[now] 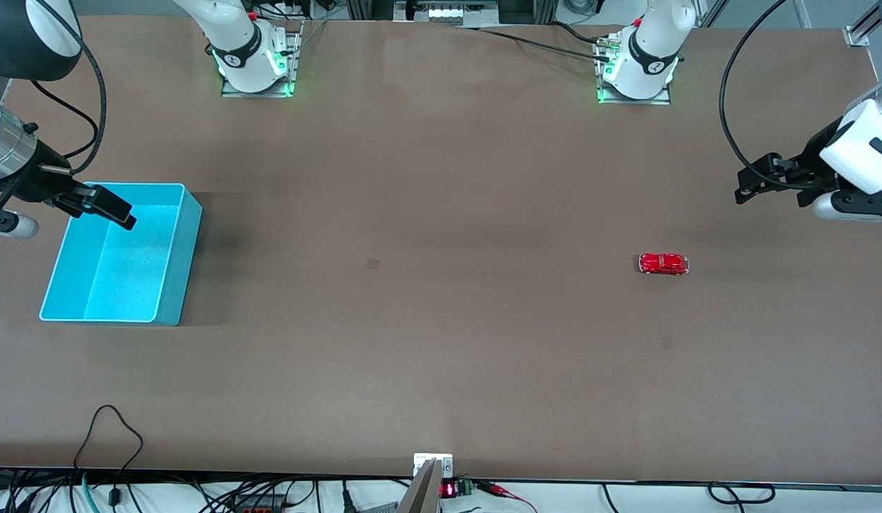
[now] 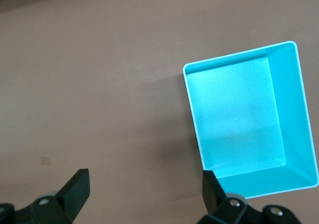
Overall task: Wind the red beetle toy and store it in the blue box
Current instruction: 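Move the left gripper toward the red toy car, then lower the left gripper over the red car and grasp it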
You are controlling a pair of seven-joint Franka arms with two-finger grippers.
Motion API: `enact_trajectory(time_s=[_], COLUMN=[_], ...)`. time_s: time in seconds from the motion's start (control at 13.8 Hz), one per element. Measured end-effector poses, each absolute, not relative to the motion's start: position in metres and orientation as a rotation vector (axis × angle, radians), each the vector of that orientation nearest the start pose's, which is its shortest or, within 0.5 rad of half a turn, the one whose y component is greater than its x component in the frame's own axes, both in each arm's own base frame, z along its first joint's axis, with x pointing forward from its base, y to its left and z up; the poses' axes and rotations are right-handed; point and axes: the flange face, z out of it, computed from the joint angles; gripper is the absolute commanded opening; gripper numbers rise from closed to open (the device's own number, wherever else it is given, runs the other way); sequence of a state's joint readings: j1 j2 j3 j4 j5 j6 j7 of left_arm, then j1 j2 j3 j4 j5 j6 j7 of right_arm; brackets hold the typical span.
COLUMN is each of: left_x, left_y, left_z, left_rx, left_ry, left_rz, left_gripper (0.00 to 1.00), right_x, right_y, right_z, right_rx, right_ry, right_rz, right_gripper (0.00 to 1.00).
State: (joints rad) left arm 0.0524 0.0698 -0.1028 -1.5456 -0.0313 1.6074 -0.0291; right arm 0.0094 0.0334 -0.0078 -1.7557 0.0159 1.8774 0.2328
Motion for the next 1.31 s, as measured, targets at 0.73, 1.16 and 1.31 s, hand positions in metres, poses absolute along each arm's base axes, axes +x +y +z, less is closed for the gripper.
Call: enact_trajectory(time_s=[0.73,1.16,1.31], left_x=[0.589,0.604,0.608], left_y=[-0.037,-0.064,-0.063], left_z=[0.572,0.513,0.490], left_rx=[-3.181,-3.161,-3.127], left_ry=[0.052,0.464,0.740], left_rz=[0.092,0.276,0.314], left_gripper=[1.00,1.00,1.00], right_x=[0.580,0.581,0.580], right_y=[0.001,0.001,-0.002], right_z=[0.543,0.554,0.557], right_rx=[-3.096,-3.094,-3.094], right_ry=[0.368,0.368,0.373], right_rz=[-0.093,-0.114,-0.110], right_gripper=[1.00,1.00,1.00])
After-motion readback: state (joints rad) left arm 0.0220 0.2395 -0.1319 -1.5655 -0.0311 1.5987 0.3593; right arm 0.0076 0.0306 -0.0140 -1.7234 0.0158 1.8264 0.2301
